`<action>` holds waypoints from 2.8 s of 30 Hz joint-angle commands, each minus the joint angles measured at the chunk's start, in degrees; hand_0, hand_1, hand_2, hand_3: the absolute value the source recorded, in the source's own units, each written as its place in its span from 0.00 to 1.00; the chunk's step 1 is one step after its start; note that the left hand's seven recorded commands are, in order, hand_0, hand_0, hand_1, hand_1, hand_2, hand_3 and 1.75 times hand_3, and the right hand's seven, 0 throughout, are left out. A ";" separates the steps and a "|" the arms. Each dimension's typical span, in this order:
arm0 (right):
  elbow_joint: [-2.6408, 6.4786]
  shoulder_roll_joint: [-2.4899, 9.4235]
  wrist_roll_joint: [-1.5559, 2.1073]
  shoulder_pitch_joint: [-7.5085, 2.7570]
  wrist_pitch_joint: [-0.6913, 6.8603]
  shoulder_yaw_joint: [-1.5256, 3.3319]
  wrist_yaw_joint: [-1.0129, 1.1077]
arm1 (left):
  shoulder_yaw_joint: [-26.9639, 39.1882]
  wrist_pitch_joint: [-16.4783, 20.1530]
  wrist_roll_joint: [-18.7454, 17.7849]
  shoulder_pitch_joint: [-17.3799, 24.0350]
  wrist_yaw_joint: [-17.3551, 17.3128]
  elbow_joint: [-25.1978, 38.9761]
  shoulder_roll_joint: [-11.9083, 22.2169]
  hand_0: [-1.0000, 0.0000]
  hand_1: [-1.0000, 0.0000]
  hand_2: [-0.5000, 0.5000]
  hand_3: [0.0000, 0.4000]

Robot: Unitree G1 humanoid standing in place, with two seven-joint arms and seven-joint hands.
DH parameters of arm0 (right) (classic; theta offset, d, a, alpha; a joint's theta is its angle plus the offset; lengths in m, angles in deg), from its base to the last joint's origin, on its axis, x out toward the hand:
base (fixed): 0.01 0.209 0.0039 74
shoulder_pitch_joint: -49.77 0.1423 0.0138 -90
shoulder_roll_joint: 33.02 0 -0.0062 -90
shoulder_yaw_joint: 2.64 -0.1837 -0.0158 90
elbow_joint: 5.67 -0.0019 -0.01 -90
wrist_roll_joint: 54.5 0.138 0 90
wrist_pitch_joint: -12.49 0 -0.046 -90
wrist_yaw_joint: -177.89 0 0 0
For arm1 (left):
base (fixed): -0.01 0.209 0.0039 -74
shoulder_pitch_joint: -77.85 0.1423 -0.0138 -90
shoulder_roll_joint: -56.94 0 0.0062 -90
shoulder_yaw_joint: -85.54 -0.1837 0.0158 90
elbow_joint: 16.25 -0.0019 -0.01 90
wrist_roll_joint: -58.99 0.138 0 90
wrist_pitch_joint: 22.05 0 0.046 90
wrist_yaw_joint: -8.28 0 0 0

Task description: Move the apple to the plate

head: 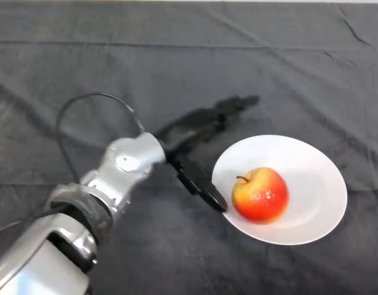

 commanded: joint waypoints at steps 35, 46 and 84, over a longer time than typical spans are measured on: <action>2.46 3.15 -1.26 -4.62 0.63 1.67 0.57 | 27.00 -2.60 -9.70 14.16 2.31 -5.67 11.86 1.00 1.00 0.50 0.00; 2.39 3.14 -1.25 -4.66 0.67 1.66 0.59 | 36.44 2.80 -15.16 15.99 2.74 -6.89 13.97 1.00 1.00 0.50 0.00; 2.64 3.14 -1.29 -4.52 0.58 1.69 0.57 | 61.54 12.79 -27.87 18.28 5.86 -7.33 21.81 1.00 1.00 0.50 0.00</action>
